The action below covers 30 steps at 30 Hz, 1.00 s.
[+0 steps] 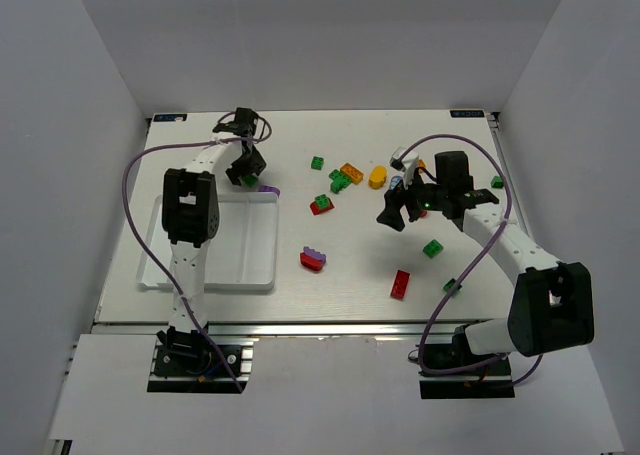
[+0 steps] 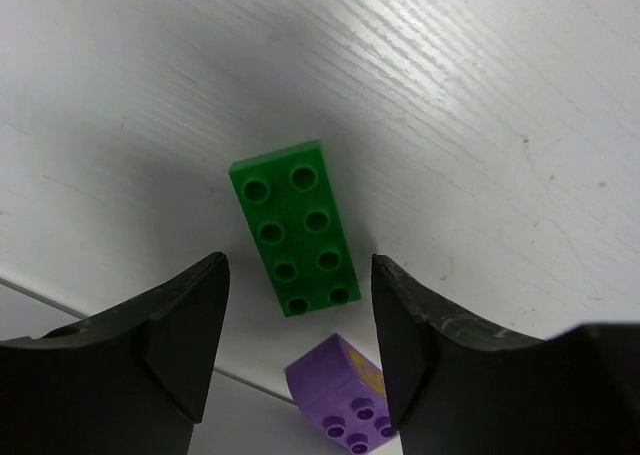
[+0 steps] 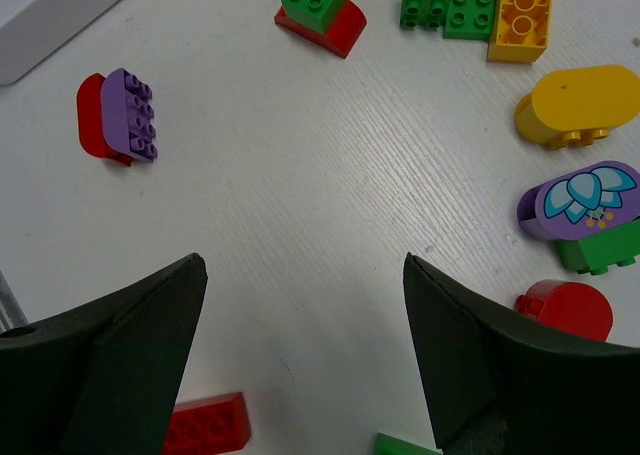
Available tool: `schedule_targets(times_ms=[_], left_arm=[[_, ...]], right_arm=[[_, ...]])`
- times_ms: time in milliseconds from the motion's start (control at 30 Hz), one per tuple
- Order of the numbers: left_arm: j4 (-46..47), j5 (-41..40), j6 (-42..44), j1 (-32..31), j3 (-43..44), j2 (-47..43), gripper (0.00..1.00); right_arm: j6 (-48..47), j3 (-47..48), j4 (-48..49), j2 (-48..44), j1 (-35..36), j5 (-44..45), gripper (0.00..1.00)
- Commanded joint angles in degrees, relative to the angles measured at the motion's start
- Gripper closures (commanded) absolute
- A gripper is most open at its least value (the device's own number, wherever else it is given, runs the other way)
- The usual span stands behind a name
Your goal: Sort the legos into containers by color
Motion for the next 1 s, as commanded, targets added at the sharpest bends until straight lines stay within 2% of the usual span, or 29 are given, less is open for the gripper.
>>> schedule_targets(times_ms=[0, 233, 333, 367, 500, 600, 833, 933, 967], left_arm=[[2.1, 0.8, 0.3, 1.3, -1.9, -1.1, 0.32], [4.6, 2.1, 0.9, 2.4, -4.3, 0.4, 0.37], [5.8, 2.3, 1.0, 2.4, -5.0, 0.3, 0.51], [6.2, 2.4, 1.0, 2.5, -5.0, 0.2, 0.63], [7.4, 2.3, 1.5, 2.5, -4.9, -1.9, 0.86], [9.4, 2.3, 2.8, 2.8, -4.6, -5.3, 0.94], [13.9, 2.3, 6.5, 3.3, -6.5, -16.5, 0.97], [15.7, 3.0, 7.3, 4.3, -14.1, -24.8, 0.97], [16.4, 3.7, 7.9, 4.5, -19.6, -29.3, 0.98]], right_arm=[[-0.1, 0.4, 0.2, 0.5, -0.4, 0.1, 0.16], [-0.8, 1.6, -1.3, 0.9, -0.7, 0.7, 0.16], [-1.1, 2.0, -2.0, 0.8, -0.8, 0.9, 0.16], [-1.2, 2.2, -2.4, 0.7, -0.7, 1.1, 0.16], [-1.4, 2.7, -3.2, 0.2, -0.8, 1.3, 0.16], [-1.9, 3.0, -3.6, -0.2, -0.8, 1.5, 0.16], [-2.9, 3.2, -4.4, -1.8, -0.8, 0.5, 0.18], [-2.9, 3.4, -5.0, -1.9, -0.9, -0.9, 0.27], [-3.0, 3.7, -5.7, -1.7, -0.8, -1.5, 0.32]])
